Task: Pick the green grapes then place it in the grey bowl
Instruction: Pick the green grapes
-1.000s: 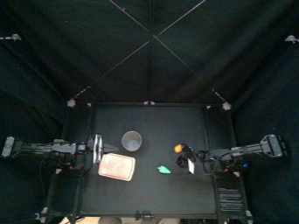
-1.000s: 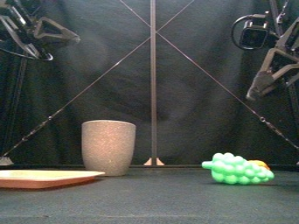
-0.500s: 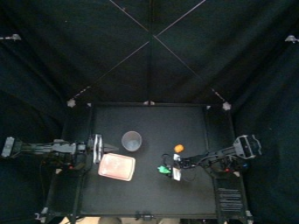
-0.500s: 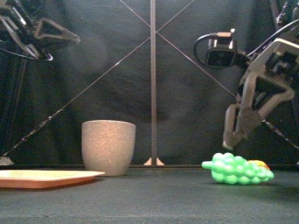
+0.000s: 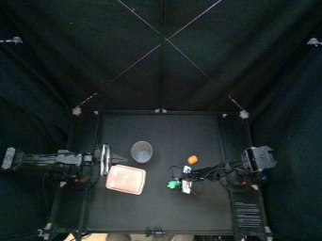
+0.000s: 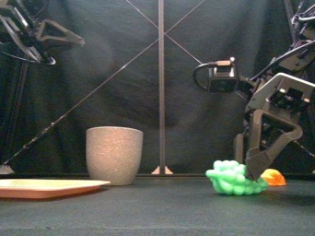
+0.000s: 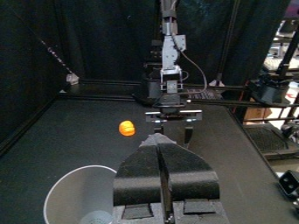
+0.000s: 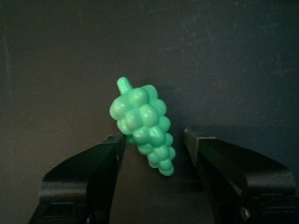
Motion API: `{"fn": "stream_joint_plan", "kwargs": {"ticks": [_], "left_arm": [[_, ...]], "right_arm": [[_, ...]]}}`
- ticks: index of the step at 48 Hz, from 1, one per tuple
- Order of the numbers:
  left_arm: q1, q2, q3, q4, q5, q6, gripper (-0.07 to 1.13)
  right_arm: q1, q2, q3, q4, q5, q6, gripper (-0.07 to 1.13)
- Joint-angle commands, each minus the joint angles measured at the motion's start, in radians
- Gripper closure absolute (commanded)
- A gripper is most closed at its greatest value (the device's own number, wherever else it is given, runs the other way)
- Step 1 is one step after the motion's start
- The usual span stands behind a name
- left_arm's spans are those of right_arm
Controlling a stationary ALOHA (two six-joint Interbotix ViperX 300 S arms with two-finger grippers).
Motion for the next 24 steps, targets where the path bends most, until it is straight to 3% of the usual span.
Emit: {"fn": "stream_joint_plan", "kwargs": {"ticks": [1, 24], "left_arm": [[-0.003, 0.003, -0.018, -0.003, -0.003, -0.002, 0.91], [-0.002, 0.003, -0.005, -0.011, -0.005, -0.002, 0.91]], "right_arm": [[0.003, -0.003, -0.023, 0.0, -0.011, -0.002, 0.15], [0.006, 0.018, -0.074, 0.0, -0.012, -0.002, 0.19]]}}
